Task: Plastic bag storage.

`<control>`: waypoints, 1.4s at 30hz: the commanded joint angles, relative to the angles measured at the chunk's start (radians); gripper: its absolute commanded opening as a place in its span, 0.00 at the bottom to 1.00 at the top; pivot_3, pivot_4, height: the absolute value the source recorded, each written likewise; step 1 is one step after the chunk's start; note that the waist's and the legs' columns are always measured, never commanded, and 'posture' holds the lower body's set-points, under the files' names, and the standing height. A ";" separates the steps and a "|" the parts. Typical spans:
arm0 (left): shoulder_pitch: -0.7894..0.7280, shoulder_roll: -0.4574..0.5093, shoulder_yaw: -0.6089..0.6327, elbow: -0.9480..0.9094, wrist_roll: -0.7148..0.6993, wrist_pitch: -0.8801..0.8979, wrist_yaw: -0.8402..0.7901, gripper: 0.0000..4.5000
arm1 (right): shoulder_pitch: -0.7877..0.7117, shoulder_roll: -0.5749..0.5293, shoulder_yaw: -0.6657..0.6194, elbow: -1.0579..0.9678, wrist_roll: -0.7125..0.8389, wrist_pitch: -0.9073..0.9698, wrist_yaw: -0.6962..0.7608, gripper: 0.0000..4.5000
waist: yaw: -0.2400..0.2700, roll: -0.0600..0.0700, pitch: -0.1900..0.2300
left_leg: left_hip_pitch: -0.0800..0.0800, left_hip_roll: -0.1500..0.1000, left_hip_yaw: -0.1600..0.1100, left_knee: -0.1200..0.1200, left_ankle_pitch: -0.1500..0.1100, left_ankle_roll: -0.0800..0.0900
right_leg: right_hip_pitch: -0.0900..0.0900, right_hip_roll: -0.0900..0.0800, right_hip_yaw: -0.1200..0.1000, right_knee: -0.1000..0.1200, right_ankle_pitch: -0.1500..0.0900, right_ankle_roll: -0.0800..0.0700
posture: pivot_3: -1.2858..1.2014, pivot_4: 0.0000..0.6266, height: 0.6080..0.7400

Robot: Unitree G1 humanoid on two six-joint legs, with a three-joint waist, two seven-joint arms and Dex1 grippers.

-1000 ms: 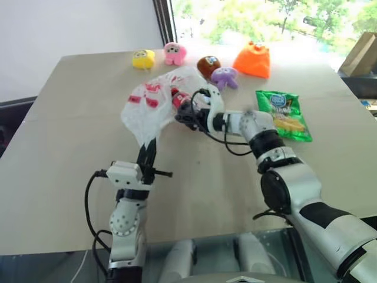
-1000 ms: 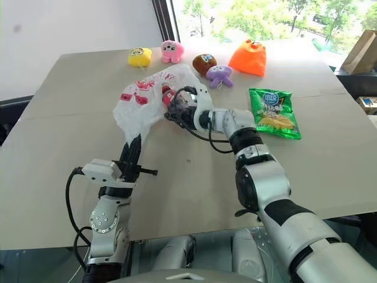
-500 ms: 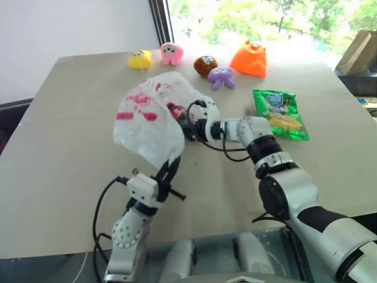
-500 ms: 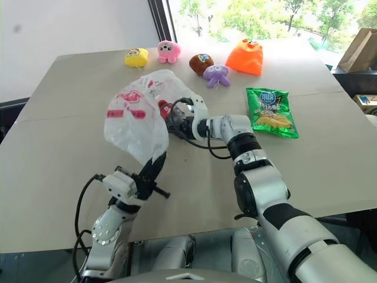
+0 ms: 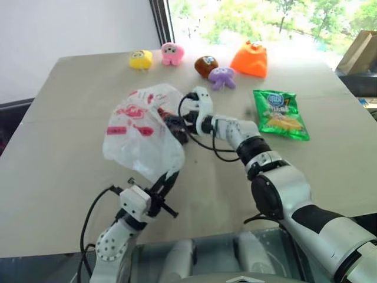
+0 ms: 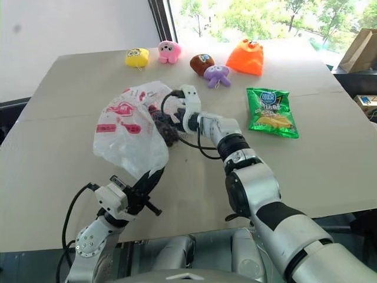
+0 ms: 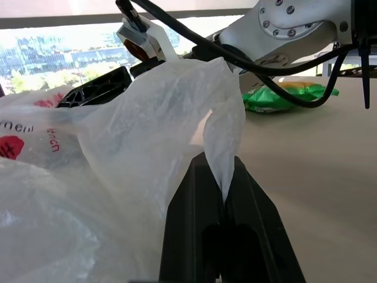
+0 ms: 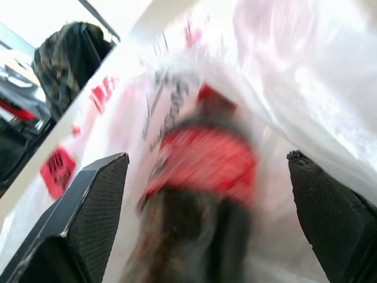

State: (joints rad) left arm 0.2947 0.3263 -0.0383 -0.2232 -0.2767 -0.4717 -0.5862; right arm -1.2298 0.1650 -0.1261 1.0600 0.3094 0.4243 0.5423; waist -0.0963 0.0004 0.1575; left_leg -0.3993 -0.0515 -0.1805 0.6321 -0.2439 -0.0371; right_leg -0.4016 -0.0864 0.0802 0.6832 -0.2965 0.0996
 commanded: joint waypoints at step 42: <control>-0.068 -0.016 0.087 0.029 -0.052 0.013 0.015 0.00 | 0.059 -0.174 0.080 0.060 -0.250 -0.473 -0.171 0.02 | 0.002 0.000 0.000 | 0.005 0.001 0.002 0.002 0.000 0.000 | 0.000 0.001 0.002 0.010 0.000 0.000 | 0.52 0.24 1.00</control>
State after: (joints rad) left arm 0.2381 0.3074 0.0118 -0.1846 -0.3006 -0.4634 -0.5841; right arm -1.1394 0.0133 -0.0003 1.1578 0.0236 -0.0124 0.4057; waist -0.0940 0.0005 0.1573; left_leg -0.3947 -0.0509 -0.1790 0.6340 -0.2438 -0.0371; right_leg -0.4017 -0.0853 0.0818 0.6931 -0.2966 0.0993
